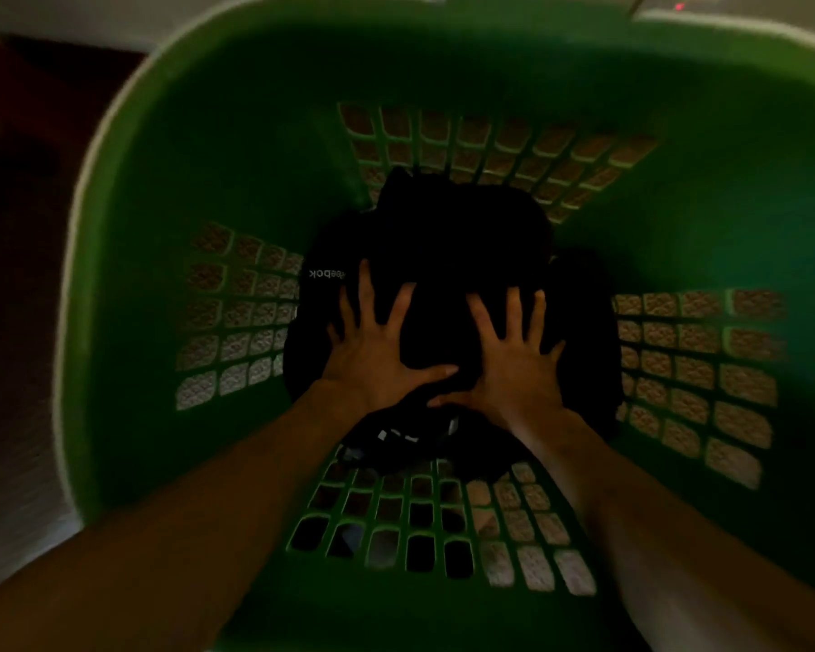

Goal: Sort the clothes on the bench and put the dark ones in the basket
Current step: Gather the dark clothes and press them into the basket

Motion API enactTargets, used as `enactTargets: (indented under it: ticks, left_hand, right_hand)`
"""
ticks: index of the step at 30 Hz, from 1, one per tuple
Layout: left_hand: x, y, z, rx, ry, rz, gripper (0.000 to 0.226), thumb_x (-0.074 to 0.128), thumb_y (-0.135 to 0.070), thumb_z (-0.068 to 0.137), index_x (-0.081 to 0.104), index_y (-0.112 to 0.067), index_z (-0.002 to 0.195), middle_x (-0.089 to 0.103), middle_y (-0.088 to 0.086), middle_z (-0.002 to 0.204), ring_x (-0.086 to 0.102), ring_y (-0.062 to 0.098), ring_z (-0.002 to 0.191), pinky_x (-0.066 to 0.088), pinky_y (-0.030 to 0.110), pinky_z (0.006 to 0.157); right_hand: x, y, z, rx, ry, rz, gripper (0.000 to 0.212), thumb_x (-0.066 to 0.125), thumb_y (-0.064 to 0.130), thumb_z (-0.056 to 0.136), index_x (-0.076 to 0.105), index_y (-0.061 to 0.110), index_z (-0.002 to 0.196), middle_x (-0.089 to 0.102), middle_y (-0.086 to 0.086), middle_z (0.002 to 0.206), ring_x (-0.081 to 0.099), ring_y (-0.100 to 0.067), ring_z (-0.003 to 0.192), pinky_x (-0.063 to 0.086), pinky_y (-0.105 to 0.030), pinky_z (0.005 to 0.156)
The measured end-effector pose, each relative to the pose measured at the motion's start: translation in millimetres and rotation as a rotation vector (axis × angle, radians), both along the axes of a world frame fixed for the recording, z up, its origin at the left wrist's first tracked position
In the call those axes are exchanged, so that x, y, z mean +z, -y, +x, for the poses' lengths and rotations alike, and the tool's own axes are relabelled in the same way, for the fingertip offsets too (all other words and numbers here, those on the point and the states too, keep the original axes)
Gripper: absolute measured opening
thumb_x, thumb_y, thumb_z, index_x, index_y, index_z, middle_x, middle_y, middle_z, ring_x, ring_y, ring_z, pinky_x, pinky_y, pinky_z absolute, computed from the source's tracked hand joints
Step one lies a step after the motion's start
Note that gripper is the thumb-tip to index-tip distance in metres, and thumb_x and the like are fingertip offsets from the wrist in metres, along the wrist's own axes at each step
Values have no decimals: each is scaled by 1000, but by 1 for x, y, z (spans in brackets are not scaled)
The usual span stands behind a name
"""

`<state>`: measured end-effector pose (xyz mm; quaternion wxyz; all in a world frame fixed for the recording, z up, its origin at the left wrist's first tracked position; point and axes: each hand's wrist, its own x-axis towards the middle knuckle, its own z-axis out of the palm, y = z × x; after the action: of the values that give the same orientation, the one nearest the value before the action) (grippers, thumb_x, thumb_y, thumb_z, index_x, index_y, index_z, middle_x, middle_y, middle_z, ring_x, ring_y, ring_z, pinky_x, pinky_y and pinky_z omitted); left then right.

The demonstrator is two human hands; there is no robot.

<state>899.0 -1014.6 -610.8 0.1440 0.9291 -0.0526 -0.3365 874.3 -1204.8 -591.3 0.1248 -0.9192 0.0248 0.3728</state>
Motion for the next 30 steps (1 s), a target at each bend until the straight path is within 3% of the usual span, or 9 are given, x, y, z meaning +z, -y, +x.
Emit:
enactTargets:
  ticks: [6, 10, 12, 14, 17, 19, 23, 26, 30]
  left_hand:
    - [-36, -3, -5, -39, 2, 60, 119, 53, -89, 68, -34, -46, 137, -39, 10, 155, -12, 50, 149, 14, 72, 115]
    - [4, -7, 2, -65, -141, 85, 120, 51, -89, 71, -40, -51, 139, -41, 11, 155, -16, 49, 149, 11, 68, 119]
    - [35, -10, 14, -81, -190, 62, 120, 57, -84, 72, -24, -45, 151, -34, 13, 160, -14, 48, 149, 12, 68, 118]
    - [71, -12, 25, -122, -45, 21, 119, 66, -82, 65, -2, -41, 154, -22, 14, 164, -12, 46, 150, 10, 73, 116]
    - [100, -12, 37, -326, 257, 28, 139, 68, -90, 44, 5, -37, 156, -20, 14, 165, -15, 46, 151, 0, 79, 108]
    - [96, -11, 46, -510, 266, 85, 154, 67, -93, 39, -15, -37, 157, -22, 16, 164, -22, 48, 148, -3, 81, 107]
    - [53, -4, 62, -662, 103, 175, 158, 71, -90, 40, -29, -38, 152, -27, 12, 163, -31, 50, 143, 1, 83, 106]
    - [18, 7, 65, -629, 43, 211, 153, 75, -84, 50, -34, -41, 148, -42, 9, 156, -38, 52, 139, 7, 84, 105]
    - [-20, 15, 76, -600, -28, 226, 143, 74, -80, 59, -33, -45, 146, -44, 3, 154, -36, 50, 140, 10, 84, 106]
  right_hand:
    - [-34, -17, -8, 33, 24, -108, 118, 57, 83, 72, -14, 34, 154, -10, -17, 165, -17, -51, 147, 12, -79, 109]
    - [-5, -21, -5, 0, -54, -47, 119, 64, 76, 75, -19, 37, 151, -13, -14, 164, -17, -52, 147, 13, -79, 109]
    - [20, -11, 7, 13, -129, 17, 124, 68, 76, 71, -19, 40, 152, -16, -10, 165, -15, -49, 148, 16, -77, 111]
    - [50, 4, 21, 67, -151, 37, 125, 69, 79, 65, -11, 40, 153, -10, -10, 164, -9, -45, 150, 17, -74, 112]
    - [90, 20, 36, 174, 160, -69, 118, 67, 83, 61, 12, 32, 151, 11, -14, 159, 3, -39, 149, 17, -73, 112]
    - [97, 23, 41, 215, 248, -62, 131, 69, 84, 55, 4, 28, 154, -1, -12, 164, -6, -37, 151, 12, -74, 112]
    - [51, 16, 48, 263, -97, -28, 153, 76, 81, 49, -26, 32, 152, -43, 1, 155, -31, -33, 147, 14, -78, 109]
    - [9, 7, 56, 120, -237, -3, 150, 79, 77, 54, -27, 34, 152, -45, 6, 153, -35, -31, 146, 19, -83, 104]
    - [-27, 8, 61, 70, -239, 11, 135, 71, 76, 66, -23, 36, 153, -39, 6, 157, -32, -30, 147, 22, -81, 104]
